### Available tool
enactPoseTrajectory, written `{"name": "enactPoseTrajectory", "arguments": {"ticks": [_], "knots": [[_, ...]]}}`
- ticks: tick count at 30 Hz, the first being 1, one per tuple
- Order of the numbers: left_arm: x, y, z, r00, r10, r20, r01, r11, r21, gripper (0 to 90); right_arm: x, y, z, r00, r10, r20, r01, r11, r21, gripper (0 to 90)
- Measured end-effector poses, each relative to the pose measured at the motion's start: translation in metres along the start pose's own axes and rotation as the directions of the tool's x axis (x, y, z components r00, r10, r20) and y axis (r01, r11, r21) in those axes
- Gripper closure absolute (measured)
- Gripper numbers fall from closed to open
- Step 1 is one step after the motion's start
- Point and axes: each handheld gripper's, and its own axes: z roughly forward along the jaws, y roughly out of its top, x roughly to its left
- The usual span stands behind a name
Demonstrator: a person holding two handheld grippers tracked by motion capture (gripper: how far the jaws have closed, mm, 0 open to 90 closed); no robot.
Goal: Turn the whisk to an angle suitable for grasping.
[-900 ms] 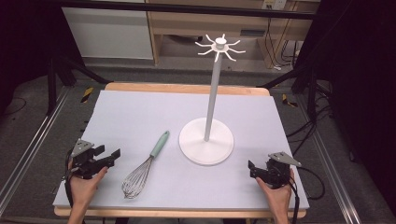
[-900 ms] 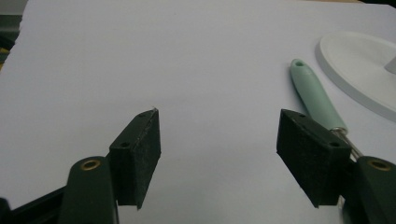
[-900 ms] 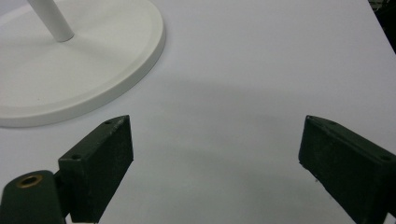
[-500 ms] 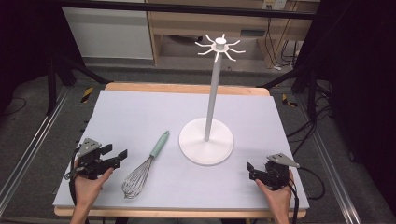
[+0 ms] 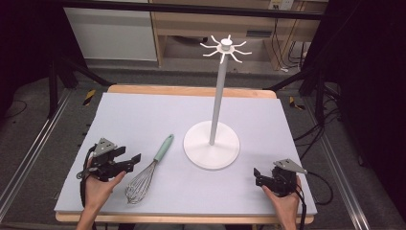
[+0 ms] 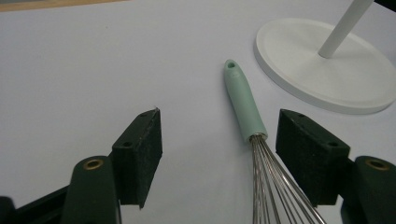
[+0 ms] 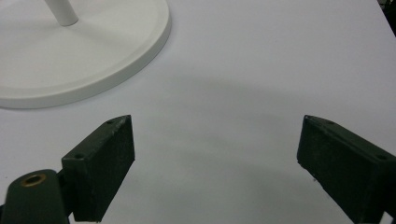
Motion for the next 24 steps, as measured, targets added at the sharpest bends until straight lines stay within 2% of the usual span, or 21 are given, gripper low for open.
{"name": "enactPoseTrajectory", "arguments": {"ticks": [7, 12, 16, 24], "knots": [[-0.006, 0.013, 0.009, 0.9998, 0.018, 0.012, -0.018, 0.9998, 0.013, 30.5, 0.000, 0.000, 0.000, 1.0000, 0.004, -0.008, -0.004, 1.000, 0.000, 12.9], [-0.006, 0.022, 0.011, 0.9995, 0.031, 0.003, -0.031, 0.9994, 0.017, 30.0, 0.001, 0.001, -0.002, 0.9999, 0.003, -0.015, -0.004, 1.000, -0.017, 15.1], [-0.006, 0.032, 0.015, 0.9991, 0.043, -0.004, -0.043, 0.9988, 0.023, 30.0, 0.002, 0.001, -0.001, 0.9998, 0.001, -0.019, -0.001, 1.000, -0.010, 15.5], [-0.010, 0.042, 0.022, 0.9978, 0.066, -0.001, -0.066, 0.9968, 0.044, 29.7, 0.003, 0.001, -0.002, 0.9998, 0.002, -0.022, -0.002, 1.000, -0.012, 16.4]]}}
